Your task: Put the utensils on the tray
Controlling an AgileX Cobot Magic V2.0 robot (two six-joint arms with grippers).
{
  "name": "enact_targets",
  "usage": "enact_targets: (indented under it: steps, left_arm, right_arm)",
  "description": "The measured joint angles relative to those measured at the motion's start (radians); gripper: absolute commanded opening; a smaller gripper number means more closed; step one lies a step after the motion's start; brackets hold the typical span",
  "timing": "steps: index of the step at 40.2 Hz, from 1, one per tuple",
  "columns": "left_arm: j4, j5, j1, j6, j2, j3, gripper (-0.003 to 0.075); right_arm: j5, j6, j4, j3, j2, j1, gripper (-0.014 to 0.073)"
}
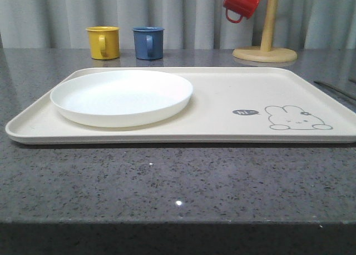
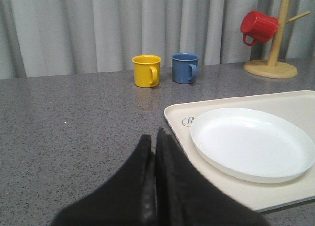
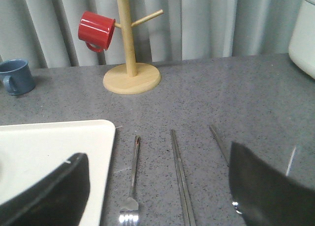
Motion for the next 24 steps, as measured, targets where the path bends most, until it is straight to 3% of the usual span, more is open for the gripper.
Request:
enact_targets:
  steps: [6,13,24]
  left_arm:
    - [0.000,0.001,0.000,0.000,0.000,0.000,-0.0018]
    - [0.000,0.001,0.000,0.000,0.000,0.000,-0.0018]
    - [0.000,0.001,0.000,0.000,0.000,0.000,-0.0018]
  right_arm:
    - [0.000,0.000,0.000,0.000,0.000,0.000,0.0573]
    - [0.031,-0.015,0.000,-0.020,0.049,0.000,0.0344]
    - [0.123,-0.071,0.000,-0.202,0.354,0.043,0.0346]
